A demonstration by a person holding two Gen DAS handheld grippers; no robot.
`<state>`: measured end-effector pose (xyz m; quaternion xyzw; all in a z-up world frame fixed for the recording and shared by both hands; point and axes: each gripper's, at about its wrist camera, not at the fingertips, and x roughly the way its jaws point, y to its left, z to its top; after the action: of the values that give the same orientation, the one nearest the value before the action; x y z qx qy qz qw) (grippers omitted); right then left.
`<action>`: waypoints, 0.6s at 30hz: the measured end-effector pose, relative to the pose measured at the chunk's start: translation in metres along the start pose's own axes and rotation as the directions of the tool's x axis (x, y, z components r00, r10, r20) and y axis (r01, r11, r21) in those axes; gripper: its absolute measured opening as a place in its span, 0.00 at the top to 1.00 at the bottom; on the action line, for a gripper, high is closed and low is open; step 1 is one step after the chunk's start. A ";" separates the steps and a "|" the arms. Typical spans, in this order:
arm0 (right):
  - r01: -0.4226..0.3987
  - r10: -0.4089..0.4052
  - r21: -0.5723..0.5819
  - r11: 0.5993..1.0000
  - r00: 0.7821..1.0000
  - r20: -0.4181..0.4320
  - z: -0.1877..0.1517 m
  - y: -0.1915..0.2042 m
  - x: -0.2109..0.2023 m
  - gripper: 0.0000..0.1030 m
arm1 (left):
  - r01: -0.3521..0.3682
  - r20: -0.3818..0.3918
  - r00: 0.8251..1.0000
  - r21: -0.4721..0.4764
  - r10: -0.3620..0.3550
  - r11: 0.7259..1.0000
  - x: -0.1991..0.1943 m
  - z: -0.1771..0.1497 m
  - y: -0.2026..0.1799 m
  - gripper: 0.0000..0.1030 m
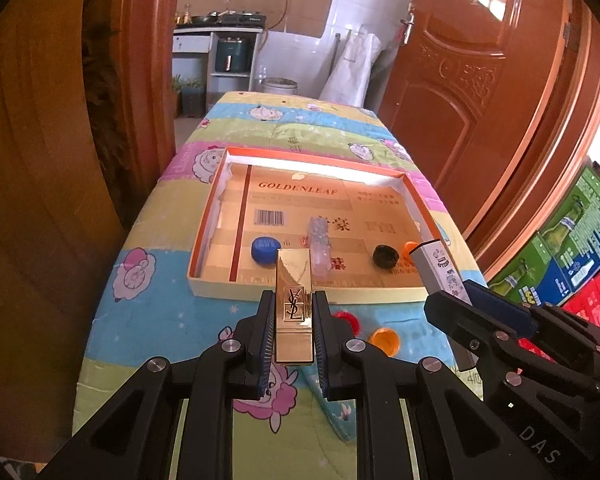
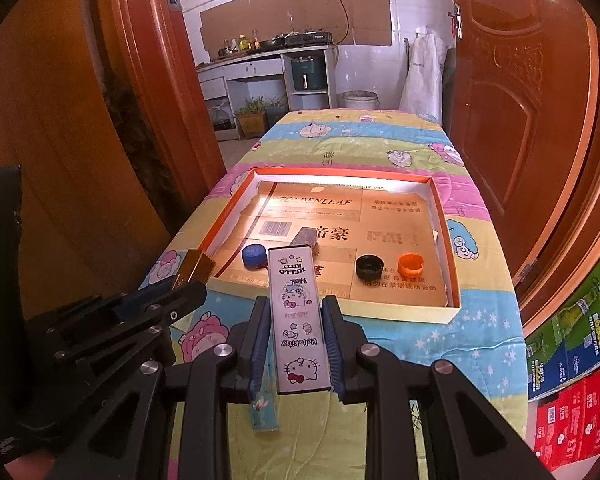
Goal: Organize rigid objects
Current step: 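Carry the gold lipstick and white box over the box lid with both tools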
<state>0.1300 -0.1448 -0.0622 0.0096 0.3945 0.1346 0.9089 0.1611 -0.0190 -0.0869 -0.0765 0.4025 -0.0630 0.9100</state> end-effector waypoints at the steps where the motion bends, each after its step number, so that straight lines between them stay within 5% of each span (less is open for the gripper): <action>1: 0.000 0.000 0.001 1.000 1.000 -0.002 0.001 0.000 0.002 0.74 | 0.000 -0.001 1.000 0.000 0.000 1.000 0.001 0.000 0.000 0.82; 18: 0.001 0.000 0.012 1.000 1.000 -0.028 0.010 -0.004 0.028 0.74 | -0.014 -0.036 0.999 -0.011 0.013 1.000 0.024 0.013 0.008 0.82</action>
<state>0.1562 -0.1405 -0.0761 0.0128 0.4082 0.1323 0.9032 0.1876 -0.0140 -0.0974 -0.0776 0.4197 -0.0560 0.9026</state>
